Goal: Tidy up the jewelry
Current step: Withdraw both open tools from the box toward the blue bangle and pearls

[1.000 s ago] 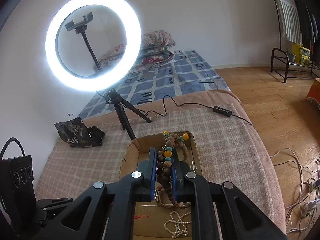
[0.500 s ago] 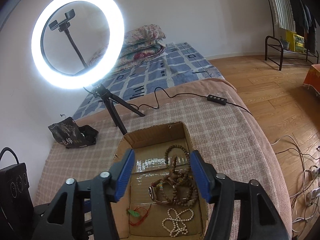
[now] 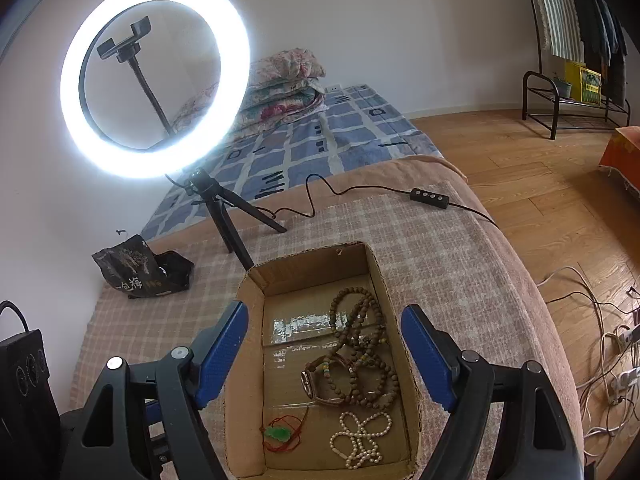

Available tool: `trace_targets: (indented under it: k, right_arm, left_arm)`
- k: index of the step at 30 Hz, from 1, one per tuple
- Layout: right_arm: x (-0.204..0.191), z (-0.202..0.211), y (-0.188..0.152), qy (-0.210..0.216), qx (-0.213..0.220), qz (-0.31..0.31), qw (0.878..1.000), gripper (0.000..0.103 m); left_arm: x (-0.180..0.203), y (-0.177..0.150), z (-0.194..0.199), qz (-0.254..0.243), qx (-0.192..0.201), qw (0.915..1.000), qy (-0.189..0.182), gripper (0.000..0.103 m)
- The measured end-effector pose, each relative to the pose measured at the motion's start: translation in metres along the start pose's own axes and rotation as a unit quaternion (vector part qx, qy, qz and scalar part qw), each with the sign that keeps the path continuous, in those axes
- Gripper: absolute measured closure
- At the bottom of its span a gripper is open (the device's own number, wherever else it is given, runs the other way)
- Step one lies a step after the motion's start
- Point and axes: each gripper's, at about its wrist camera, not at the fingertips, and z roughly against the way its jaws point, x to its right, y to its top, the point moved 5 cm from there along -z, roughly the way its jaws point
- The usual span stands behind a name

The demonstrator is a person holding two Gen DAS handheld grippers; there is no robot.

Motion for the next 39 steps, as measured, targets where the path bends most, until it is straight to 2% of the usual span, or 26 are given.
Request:
trace_targets:
  k: [4, 9, 13, 15, 24, 30, 33, 39]
  right_arm:
    - [-0.007, 0.004, -0.001, -0.006, 0.001, 0.005, 1.0, 0.012]
    - [-0.022, 0.011, -0.001, -0.011, 0.003, 0.016, 1.0, 0.009]
    - [-0.038, 0.018, -0.003, -0.013, 0.012, 0.032, 0.999, 0.003]
    - [-0.044, 0.02, -0.004, -0.01, 0.013, 0.035, 0.999, 0.003]
    - [-0.069, 0.029, -0.015, 0.0, 0.03, 0.045, 0.999, 0.001]
    - [-0.091, 0.03, -0.028, 0.003, 0.04, 0.086, 0.995, 0.0]
    - [-0.104, 0.031, -0.037, 0.02, 0.052, 0.096, 0.994, 0.0]
    - [-0.133, 0.03, -0.065, 0.047, 0.038, 0.125, 0.99, 0.0]
  left_arm:
    - [-0.011, -0.002, 0.014, 0.0, 0.005, 0.9999, 0.01, 0.058]
    - [-0.027, -0.004, 0.032, 0.003, 0.013, 0.9996, 0.025, 0.058]
    - [-0.04, -0.004, 0.051, 0.01, 0.025, 0.999, 0.035, 0.056]
    - [-0.048, -0.004, 0.06, 0.012, 0.033, 0.9986, 0.039, 0.044]
    - [-0.089, -0.013, 0.094, 0.028, 0.051, 0.9959, 0.07, 0.044]
    - [-0.121, -0.025, 0.113, 0.04, 0.057, 0.9935, 0.09, 0.044]
    - [-0.141, -0.031, 0.119, 0.059, 0.058, 0.9918, 0.097, 0.044]
    - [-0.172, -0.034, 0.125, 0.093, 0.066, 0.9877, 0.107, 0.044]
